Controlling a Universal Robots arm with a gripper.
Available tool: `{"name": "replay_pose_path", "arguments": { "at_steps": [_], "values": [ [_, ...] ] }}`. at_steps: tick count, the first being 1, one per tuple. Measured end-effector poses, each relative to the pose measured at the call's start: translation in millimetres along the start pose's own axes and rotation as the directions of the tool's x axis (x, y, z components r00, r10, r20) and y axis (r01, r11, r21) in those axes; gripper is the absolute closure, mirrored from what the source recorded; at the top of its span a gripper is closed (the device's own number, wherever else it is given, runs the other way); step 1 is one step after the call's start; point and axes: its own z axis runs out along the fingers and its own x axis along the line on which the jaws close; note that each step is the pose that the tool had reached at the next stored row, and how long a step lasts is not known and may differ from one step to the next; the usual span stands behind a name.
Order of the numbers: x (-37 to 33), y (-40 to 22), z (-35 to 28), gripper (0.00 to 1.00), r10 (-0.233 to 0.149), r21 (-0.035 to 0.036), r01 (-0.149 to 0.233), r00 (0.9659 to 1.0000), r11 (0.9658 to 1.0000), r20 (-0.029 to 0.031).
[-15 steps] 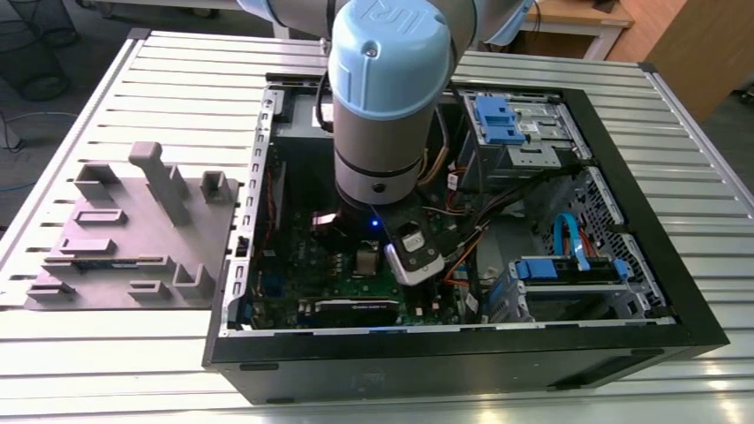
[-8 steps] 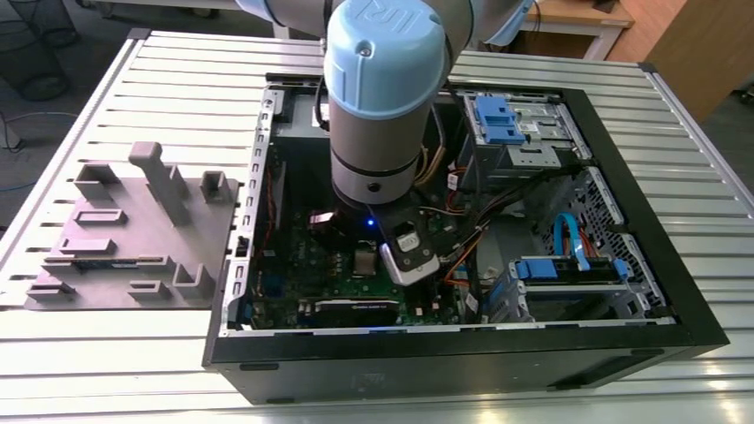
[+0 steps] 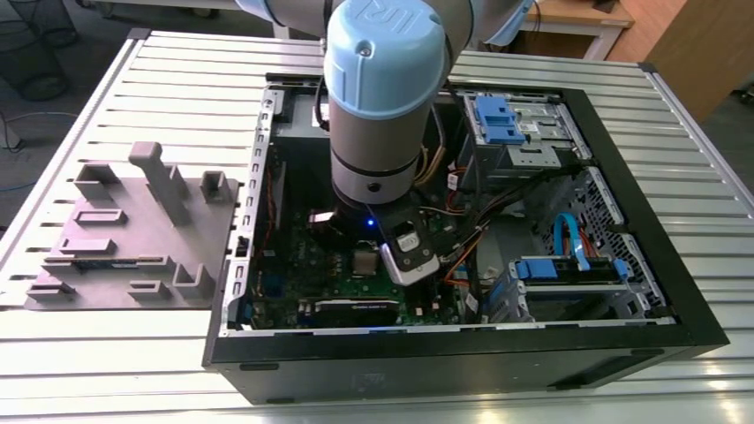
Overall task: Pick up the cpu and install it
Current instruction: 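Place the cpu into insertion slot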
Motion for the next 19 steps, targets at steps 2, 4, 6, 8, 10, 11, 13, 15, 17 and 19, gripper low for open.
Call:
{"name": "replay_pose_path", "arguments": {
  "at_steps": [2, 4, 6, 8, 10, 11, 13, 15, 17, 19],
  "values": [
    [0.0, 0.0, 1.2, 0.53, 0.000, -0.0001, 0.000, 1.0000, 1.0000, 0.0000],
    [0.1, -0.1, 3.1, 0.53, 0.000, 0.0000, 0.000, 1.0000, 1.0000, 0.0000],
    [0.1, -0.2, 3.4, 0.53, 0.004, 0.0004, -0.004, 1.0000, 1.0000, 0.0000],
    [0.1, -0.2, 3.5, 0.53, 0.007, 0.0003, -0.007, 1.0000, 1.0000, 0.0002],
    [0.0, -0.1, 3.6, 0.53, 0.008, 0.0002, -0.008, 1.0000, 1.0000, 0.0003],
    [-0.2, 0.0, 3.7, 0.53, 0.008, 0.0000, -0.008, 1.0000, 1.0000, 0.0004],
    [-0.4, 0.4, 3.7, 0.53, 0.009, 0.0001, -0.009, 1.0000, 1.0000, 0.0004],
    [-0.4, 0.3, 4.0, 0.53, 0.011, 0.0004, -0.011, 0.9999, 0.9999, 0.0004],
    [-0.4, 0.4, 4.5, 0.53, 0.011, 0.0002, -0.011, 0.9999, 0.9999, 0.0005],
    [-0.4, 0.3, 4.8, 0.53, 0.011, 0.0003, -0.011, 0.9999, 0.9999, 0.0004]
  ]
}}
